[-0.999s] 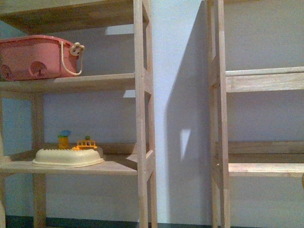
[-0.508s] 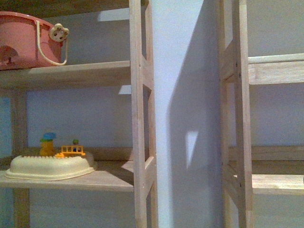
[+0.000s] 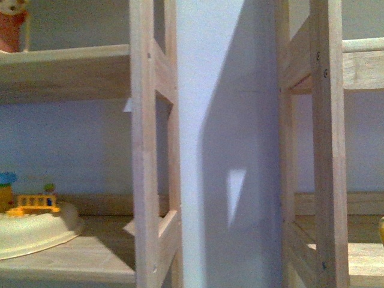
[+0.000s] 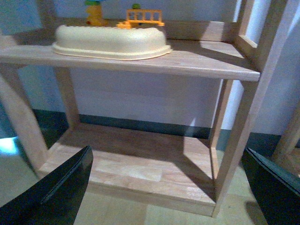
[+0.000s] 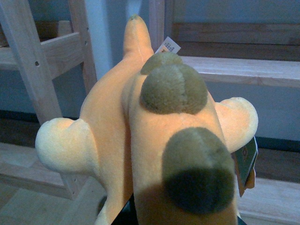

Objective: Put away toys

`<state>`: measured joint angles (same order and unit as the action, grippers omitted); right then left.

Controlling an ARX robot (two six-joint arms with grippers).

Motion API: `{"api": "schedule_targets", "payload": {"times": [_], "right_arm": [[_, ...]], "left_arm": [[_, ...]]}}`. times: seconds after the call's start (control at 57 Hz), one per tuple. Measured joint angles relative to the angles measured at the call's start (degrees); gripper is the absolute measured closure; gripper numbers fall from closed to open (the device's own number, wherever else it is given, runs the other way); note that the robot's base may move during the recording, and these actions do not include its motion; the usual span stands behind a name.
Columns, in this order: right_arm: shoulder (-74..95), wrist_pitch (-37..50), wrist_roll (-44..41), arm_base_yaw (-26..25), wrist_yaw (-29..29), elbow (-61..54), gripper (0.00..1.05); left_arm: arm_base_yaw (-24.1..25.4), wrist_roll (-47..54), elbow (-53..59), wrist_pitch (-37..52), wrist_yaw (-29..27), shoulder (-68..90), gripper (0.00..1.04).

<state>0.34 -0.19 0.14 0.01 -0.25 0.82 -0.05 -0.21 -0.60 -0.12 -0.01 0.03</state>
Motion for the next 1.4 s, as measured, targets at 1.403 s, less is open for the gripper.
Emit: {"api": "schedule_targets", "payload": {"times": [1.403], "right_arm": [[38.9, 32.2, -33.0, 26.9, 44.1, 50.8, 0.98]], "left_arm": [[0.0, 0.0, 0.0, 0.0, 0.0, 0.0, 0.06]]}}
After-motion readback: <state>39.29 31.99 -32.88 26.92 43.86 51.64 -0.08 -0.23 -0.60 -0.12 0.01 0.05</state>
